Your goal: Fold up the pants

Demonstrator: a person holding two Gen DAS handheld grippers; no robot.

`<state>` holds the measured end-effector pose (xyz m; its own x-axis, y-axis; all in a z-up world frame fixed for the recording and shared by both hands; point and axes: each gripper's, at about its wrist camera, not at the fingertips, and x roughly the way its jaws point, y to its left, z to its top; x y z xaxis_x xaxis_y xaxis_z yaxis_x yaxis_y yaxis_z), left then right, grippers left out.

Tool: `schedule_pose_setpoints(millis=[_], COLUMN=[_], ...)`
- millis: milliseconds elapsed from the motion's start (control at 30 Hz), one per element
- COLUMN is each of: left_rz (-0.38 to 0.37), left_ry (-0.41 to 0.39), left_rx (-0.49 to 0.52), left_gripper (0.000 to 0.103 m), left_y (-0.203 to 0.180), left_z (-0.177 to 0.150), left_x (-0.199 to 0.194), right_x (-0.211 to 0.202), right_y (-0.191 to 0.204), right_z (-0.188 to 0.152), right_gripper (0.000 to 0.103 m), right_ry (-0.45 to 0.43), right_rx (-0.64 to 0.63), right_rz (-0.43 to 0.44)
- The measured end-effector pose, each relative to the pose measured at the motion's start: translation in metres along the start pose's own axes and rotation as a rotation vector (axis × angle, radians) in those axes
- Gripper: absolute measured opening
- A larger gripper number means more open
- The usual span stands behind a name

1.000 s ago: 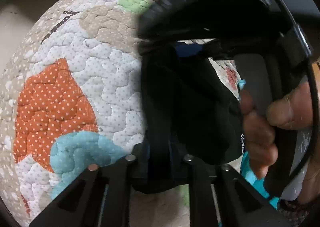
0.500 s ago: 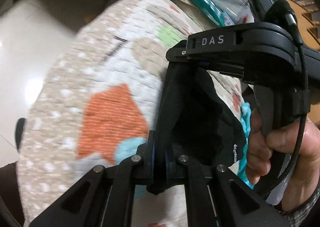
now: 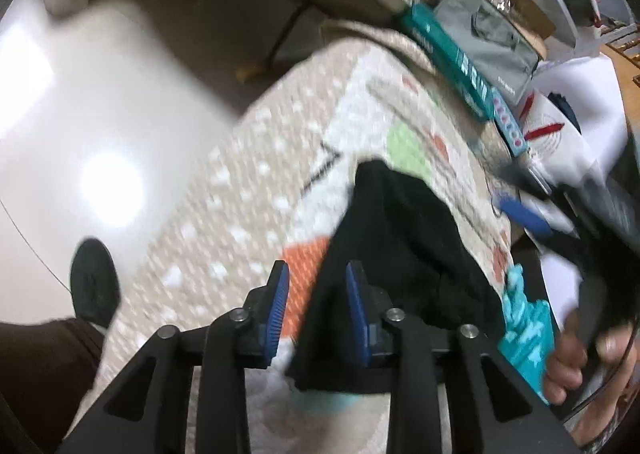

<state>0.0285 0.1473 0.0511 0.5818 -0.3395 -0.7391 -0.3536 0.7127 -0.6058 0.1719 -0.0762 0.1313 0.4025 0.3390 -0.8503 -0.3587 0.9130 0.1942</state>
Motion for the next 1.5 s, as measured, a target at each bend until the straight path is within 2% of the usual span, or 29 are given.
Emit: schedule_pose_setpoints(millis=[100, 233, 367, 467, 600, 767, 933, 1033, 1067, 1100, 1133, 1167, 1200, 1267, 1400, 1500], left_rz=[0.007, -0.015, -0.05, -0.078, -0.106, -0.094, -0.075, -0.05, -0.052, -0.043, -0.014, 0.007, 0.02, -0.009, -0.068, -0.134], left_ry=[-0.04, -0.057, -0.027, 0.038, 0.12, 0.265, 0.43, 0.492, 0.523, 0.541, 0.543, 0.523, 0.509, 0.505, 0.442, 0.375], left_rx=[0.041, 0.16, 0.317, 0.407, 0.623, 0.876, 0.952, 0.995, 1.004, 1.026, 1.087, 1.138, 1.166, 1.17, 1.082, 0.984], left_gripper=[0.028, 0.032, 0.034, 0.036, 0.045, 0.046, 0.046, 0.047, 0.05, 0.05, 0.049, 0.033, 0.022, 0.014, 0.012, 0.012], left_y=[-0.001, -0.017, -0.056, -0.1, -0.186, -0.282, -0.33, -0.344, -0.347, -0.35, -0.353, -0.354, -0.354, -0.352, -0.342, -0.324], left_z=[0.012, 0.005, -0.005, -0.007, -0.021, -0.056, -0.085, -0.099, -0.103, -0.109, -0.116, -0.122, -0.125, -0.123, -0.096, -0.063], left_x=[-0.001, -0.004, 0.007, 0.015, 0.04, 0.116, 0.2, 0.235, 0.243, 0.248, 0.251, 0.249, 0.247, 0.234, 0.194, 0.148], right_x=[-0.061, -0.103, -0.107, -0.098, -0.089, -0.053, -0.034, -0.029, -0.027, -0.027, -0.027, -0.026, -0.026, -0.031, -0.047, -0.062], right_y=[-0.079, -0.174, -0.211, -0.226, -0.232, -0.232, -0.228, -0.23, -0.231, -0.231, -0.231, -0.23, -0.23, -0.221, -0.189, -0.145], right_z=[-0.038, -0.115, -0.182, -0.206, -0.216, -0.221, -0.222, -0.217, -0.217, -0.216, -0.216, -0.214, -0.214, -0.21, -0.192, -0.175], right_gripper=[0.075, 0.075, 0.075, 0.075, 0.075, 0.075, 0.077, 0.077, 0.076, 0.07, 0.053, 0.04, 0.024, 0.022, 0.021, 0.02], right_ry=[-0.13, -0.263, -0.328, -0.29, -0.278, -0.239, -0.241, -0.258, -0.261, -0.261, -0.257, -0.252, -0.251, -0.264, -0.307, -0.333], right_rx=[0.181, 0.509, 0.732, 0.799, 0.81, 0.835, 0.847, 0.839, 0.84, 0.839, 0.836, 0.833, 0.83, 0.79, 0.642, 0.476], right_rz=[-0.087, -0.063, -0.004, -0.035, -0.03, 0.04, 0.077, 0.086, 0.085, 0.078, 0.071, 0.081, 0.097, 0.094, 0.081, 0.066])
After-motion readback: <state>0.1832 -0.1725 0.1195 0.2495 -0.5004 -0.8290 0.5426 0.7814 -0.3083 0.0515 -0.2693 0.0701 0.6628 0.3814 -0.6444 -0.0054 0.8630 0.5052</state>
